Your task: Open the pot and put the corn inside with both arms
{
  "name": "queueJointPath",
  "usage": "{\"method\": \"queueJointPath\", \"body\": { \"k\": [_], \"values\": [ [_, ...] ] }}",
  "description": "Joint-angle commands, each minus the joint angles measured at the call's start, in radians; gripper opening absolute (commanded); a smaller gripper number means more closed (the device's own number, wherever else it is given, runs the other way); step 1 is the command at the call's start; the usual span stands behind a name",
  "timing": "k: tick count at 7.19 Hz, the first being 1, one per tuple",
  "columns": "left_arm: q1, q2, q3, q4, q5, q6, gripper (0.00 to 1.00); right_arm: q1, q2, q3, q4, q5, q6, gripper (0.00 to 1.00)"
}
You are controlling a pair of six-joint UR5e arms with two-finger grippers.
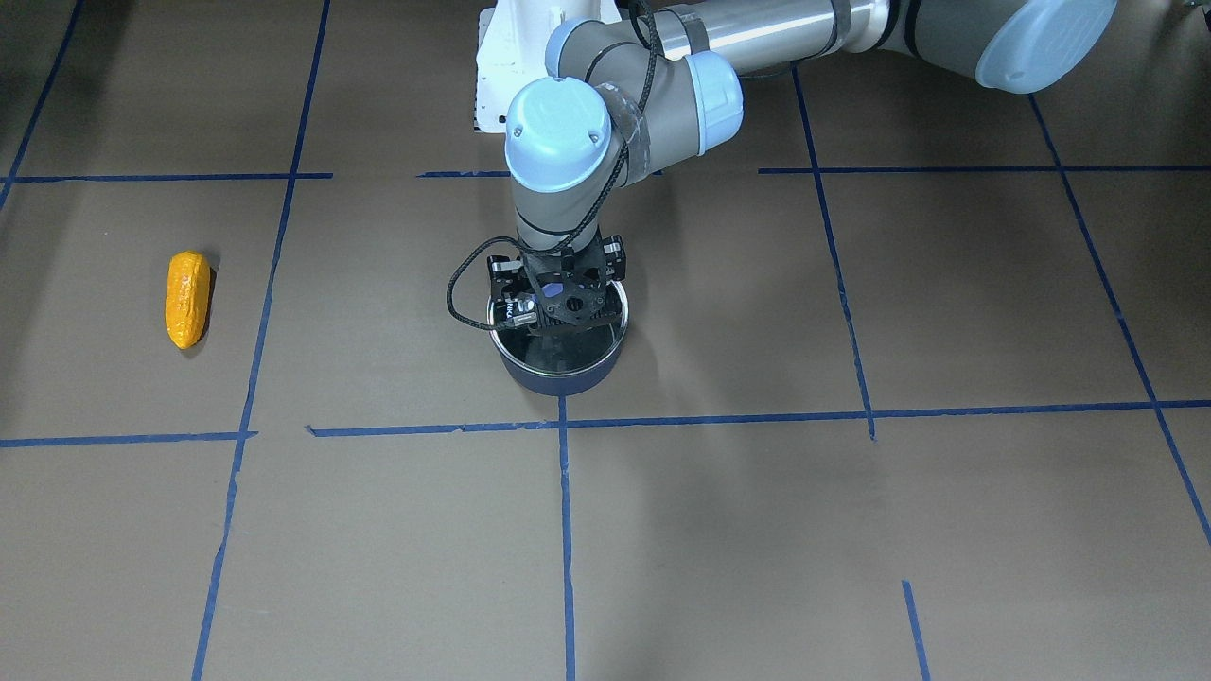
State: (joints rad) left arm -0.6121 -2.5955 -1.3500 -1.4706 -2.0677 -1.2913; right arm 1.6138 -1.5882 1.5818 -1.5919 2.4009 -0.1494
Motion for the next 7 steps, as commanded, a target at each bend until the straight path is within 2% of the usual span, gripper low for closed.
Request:
{"method": "queueJointPath", "body": {
  "k": [1,6,7],
  "values": [
    [-0.003,0.0,-0.004,0.003,0.0,-0.002,0.38,0.0,0.001,0.006,0.001,0.0,0.001,1.0],
    [-0.058,0.002,-0.054,0.024,-0.006,0.001,0.31,0.0,0.001,0.01,0.0,0.001,0.002,1.0],
    [-0.07,0.046,-0.113,0.042,-0.008,0.007,0.31,0.0,0.001,0.012,0.001,0.003,0.002,1.0]
  ]
}}
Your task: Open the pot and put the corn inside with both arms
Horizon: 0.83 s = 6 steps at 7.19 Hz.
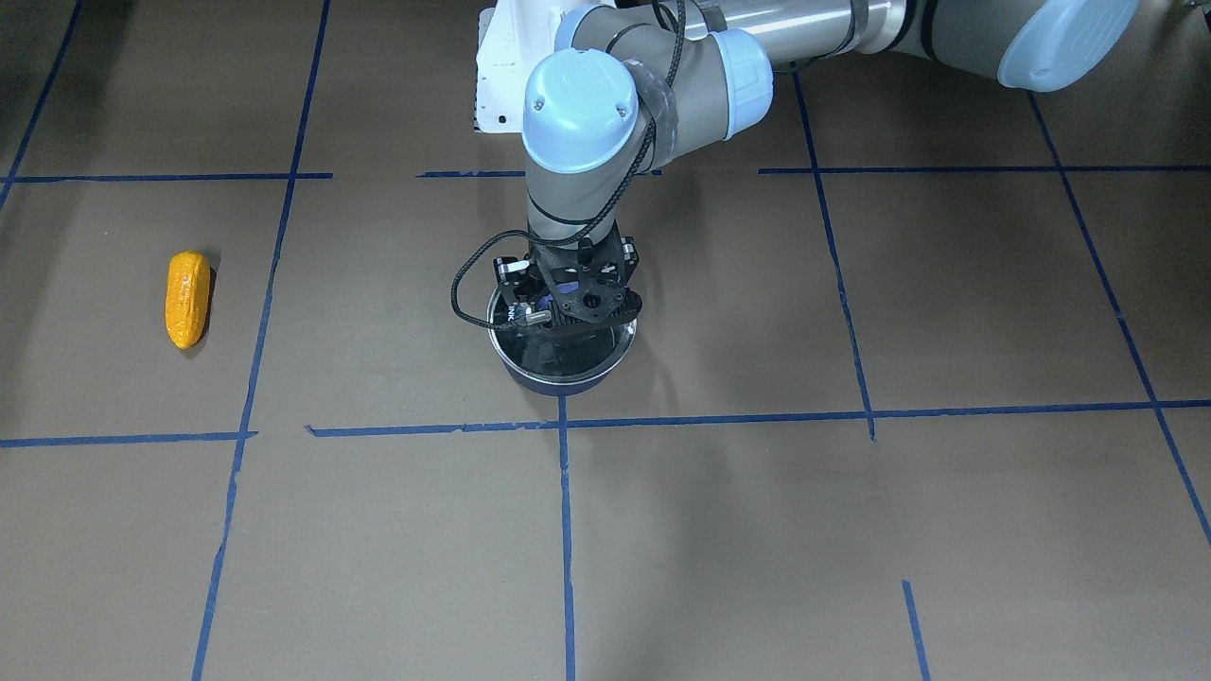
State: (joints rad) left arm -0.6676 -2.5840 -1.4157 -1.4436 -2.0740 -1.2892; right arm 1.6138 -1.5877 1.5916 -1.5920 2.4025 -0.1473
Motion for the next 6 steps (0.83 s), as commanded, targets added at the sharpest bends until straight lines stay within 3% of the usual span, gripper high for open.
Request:
{"method": "queueJointPath", "body": {
  "k": [1,6],
  "values": [
    [-0.02,0.107,-0.125,0.017,-0.001,0.008,0.3,0.0,0.0,0.002,0.001,0.001,0.002,1.0],
    [-0.044,0.422,-0.437,0.038,-0.001,0.034,0.3,0.0,-0.003,0.008,0.001,0.001,0.0,1.0]
  ]
}}
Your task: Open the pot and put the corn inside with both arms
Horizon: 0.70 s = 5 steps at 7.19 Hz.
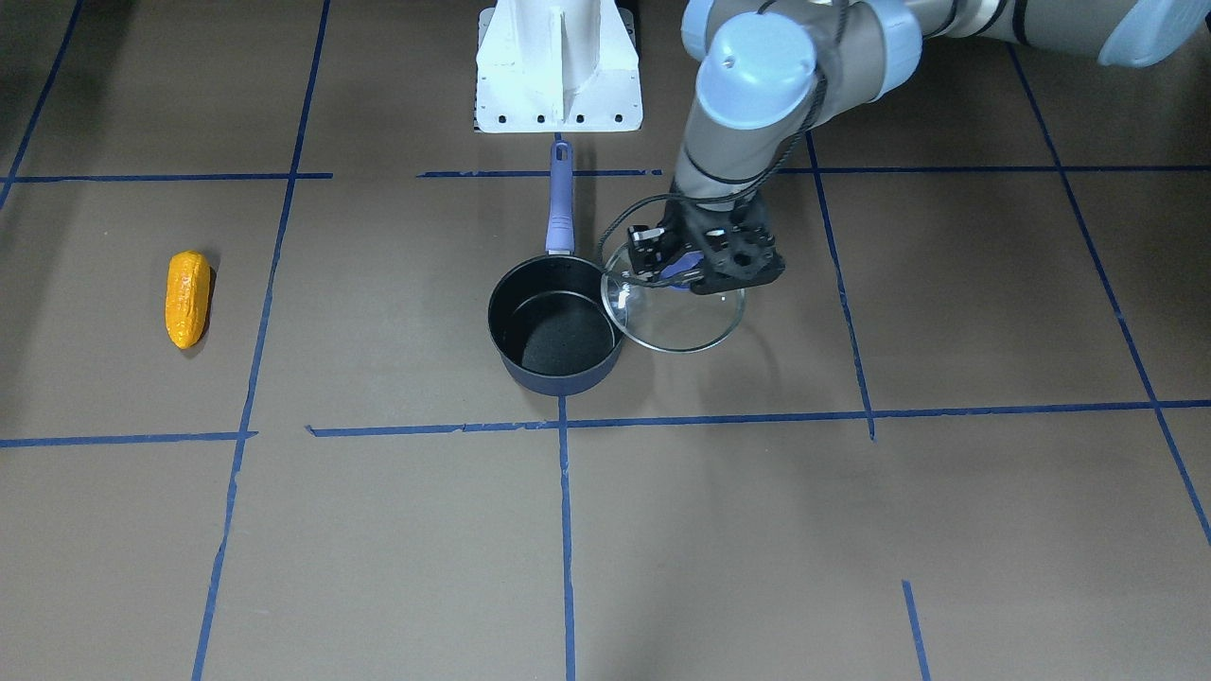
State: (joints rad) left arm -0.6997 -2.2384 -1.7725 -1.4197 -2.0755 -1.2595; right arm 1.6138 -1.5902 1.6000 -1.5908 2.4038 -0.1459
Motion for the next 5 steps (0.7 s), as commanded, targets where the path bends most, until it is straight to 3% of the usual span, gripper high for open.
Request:
{"method": "queueJointPath", "body": {
  "k": [1,5],
  "values": [
    [-0.014,0.077,-0.084,0.021,0.0,0.005,0.3,0.0,0.001,0.001,0.0,0.005,0.002,1.0],
    [-0.006,0.091,0.0,-0.043,0.008,0.006,0.3,0.0,0.03,0.009,0.005,0.002,0.005,1.0]
  ]
}}
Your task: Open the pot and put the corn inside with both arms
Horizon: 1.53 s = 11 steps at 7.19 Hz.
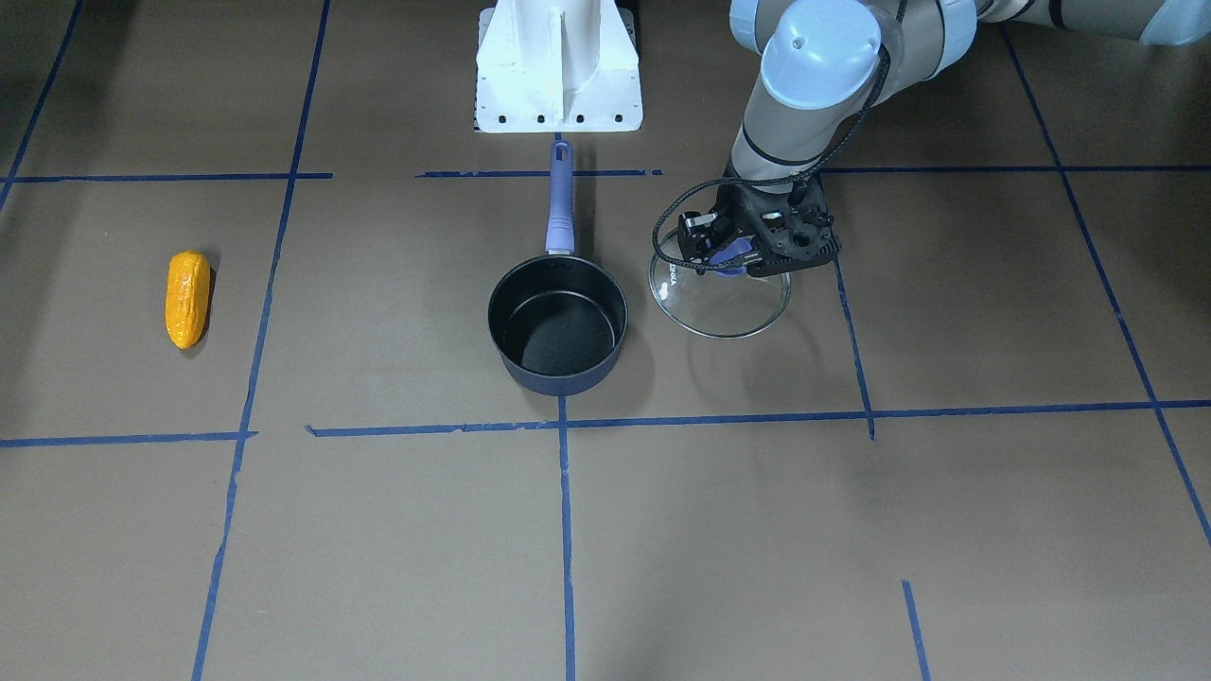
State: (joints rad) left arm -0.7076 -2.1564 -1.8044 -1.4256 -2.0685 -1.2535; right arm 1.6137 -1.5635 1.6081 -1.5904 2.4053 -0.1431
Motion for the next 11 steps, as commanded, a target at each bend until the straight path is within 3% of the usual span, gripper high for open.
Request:
{"method": "queueJointPath", "body": {
  "k": [1,3,6,8,11],
  "values": [
    [0.005,0.057,0.04,-0.103,0.001,0.0,0.3,0.0,-0.001,0.001,0.024,0.003,0.013,1.0],
    [0.01,0.09,0.109,-0.224,-0.001,-0.003,0.3,0.0,0.0,-0.002,0.024,0.017,0.013,1.0],
    [0.019,0.092,0.155,-0.239,-0.001,-0.009,0.3,-0.018,0.002,0.012,0.067,0.041,0.139,1.0],
    [0.023,0.105,0.154,-0.254,-0.001,-0.004,0.3,-0.093,0.002,0.024,0.157,0.044,0.346,1.0],
    [0.03,0.118,0.155,-0.257,-0.002,-0.003,0.31,-0.263,0.0,0.056,0.386,0.034,0.754,1.0]
  ]
}}
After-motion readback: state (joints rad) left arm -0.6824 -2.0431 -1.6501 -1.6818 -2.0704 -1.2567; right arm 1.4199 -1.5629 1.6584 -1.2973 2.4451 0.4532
